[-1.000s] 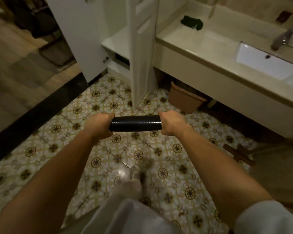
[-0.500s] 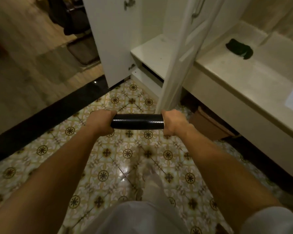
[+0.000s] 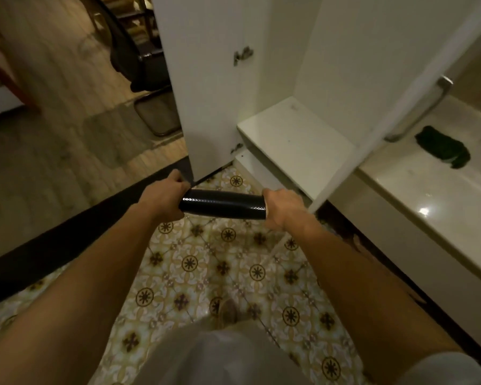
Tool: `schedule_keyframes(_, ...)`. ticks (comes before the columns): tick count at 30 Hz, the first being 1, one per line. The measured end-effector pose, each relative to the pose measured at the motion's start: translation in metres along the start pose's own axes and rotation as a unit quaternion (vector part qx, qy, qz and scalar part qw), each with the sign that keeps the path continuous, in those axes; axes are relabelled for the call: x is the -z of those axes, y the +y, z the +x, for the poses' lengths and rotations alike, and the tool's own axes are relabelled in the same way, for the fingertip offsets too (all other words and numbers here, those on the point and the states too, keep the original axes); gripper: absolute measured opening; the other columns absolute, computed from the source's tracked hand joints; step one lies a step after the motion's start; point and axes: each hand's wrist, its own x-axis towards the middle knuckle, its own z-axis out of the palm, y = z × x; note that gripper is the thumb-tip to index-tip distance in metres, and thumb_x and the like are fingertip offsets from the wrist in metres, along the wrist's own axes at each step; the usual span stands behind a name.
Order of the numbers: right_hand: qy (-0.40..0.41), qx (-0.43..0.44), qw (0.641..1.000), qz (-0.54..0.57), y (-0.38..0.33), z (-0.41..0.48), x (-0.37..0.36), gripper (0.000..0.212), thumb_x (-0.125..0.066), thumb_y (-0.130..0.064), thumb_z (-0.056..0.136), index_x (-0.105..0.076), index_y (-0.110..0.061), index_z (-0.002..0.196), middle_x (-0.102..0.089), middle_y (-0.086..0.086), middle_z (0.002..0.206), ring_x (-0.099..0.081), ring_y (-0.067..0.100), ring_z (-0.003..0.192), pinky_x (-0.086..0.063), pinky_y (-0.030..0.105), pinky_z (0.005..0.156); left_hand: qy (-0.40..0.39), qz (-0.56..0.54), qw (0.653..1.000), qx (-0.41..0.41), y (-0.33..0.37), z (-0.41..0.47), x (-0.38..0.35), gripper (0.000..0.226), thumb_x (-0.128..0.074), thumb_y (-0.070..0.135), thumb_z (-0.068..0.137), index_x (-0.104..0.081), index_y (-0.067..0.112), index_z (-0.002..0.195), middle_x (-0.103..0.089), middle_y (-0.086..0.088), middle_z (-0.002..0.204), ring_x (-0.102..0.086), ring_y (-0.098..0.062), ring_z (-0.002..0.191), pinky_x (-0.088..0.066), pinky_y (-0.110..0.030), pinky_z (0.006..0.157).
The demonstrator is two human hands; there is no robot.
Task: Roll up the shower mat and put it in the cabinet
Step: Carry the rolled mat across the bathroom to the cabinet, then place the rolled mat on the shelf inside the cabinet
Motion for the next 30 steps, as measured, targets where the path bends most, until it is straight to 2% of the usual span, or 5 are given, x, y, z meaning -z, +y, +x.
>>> schedule_keyframes(8, 0.037, -0.016, 0.999, 0.014, 0.02, 0.093, 0.037, 0.059, -0.081, -0.033, 0.058, -0.054, -0.023, 0.109, -0.047, 0.005, 0.103, -0.046, 0.021, 0.092, -0.053, 0.039, 0.079, -0.008, 0.0, 0.999, -0.033, -0.041, 0.098, 0.036, 0.05, -0.08, 0.041, 0.06, -0.056, 0.033, 0.104, -0.055, 0.004, 0.095, -0.054, -0.015, 0.082, -0.048, -0.032, 0.071)
schedule_keyframes(15, -0.039, -0.03, 0.985, 0.163, 0.064, 0.169, 0.072, 0.049, -0.085, -0.035, 0.056, -0.061, -0.026, 0.097, -0.061, -0.004, 0.089, -0.06, 0.018, 0.083, -0.048, 0.027, 0.068, -0.097, -0.188, 0.976, -0.044, -0.093, 0.203, 0.073, 0.073, -0.091, 0.05, 0.042, -0.059, 0.037, 0.106, -0.062, 0.009, 0.104, -0.059, -0.016, 0.096, -0.049, -0.039, 0.088)
schedule_keyframes(20, -0.061, -0.113, 0.93, 0.346, 0.089, 0.214, 0.106, 0.064, -0.091, -0.042, 0.039, -0.063, -0.033, 0.095, -0.064, -0.004, 0.104, -0.062, 0.017, 0.093, -0.056, 0.038, 0.082, -0.146, -0.406, 0.9, -0.068, -0.138, 0.277, 0.117, 0.064, -0.091, 0.049, 0.048, -0.066, 0.038, 0.106, -0.065, 0.011, 0.108, -0.064, -0.012, 0.099, -0.054, -0.027, 0.079)
schedule_keyframes(23, -0.045, -0.165, 0.879, 0.444, 0.1, 0.235, 0.122, 0.07, -0.095, -0.037, 0.033, -0.066, -0.027, 0.096, -0.067, 0.002, 0.105, -0.066, 0.022, 0.096, -0.059, 0.043, 0.082, -0.169, -0.531, 0.829, -0.045, -0.157, 0.324, 0.145, 0.05, -0.085, 0.023, 0.067, -0.067, 0.034, 0.113, -0.064, -0.001, 0.117, -0.065, -0.021, 0.104, -0.058, -0.028, 0.075)
schedule_keyframes(30, 0.072, -0.26, 0.77, 0.578, 0.129, 0.252, 0.131, 0.072, -0.099, -0.037, 0.034, -0.071, -0.022, 0.099, -0.073, 0.004, 0.1, -0.072, 0.019, 0.086, -0.058, 0.028, 0.066, -0.23, -0.622, 0.745, -0.074, -0.143, 0.42, 0.168, 0.057, -0.077, 0.004, 0.068, -0.063, 0.014, 0.123, -0.068, -0.01, 0.119, -0.065, -0.025, 0.111, -0.056, -0.041, 0.088)
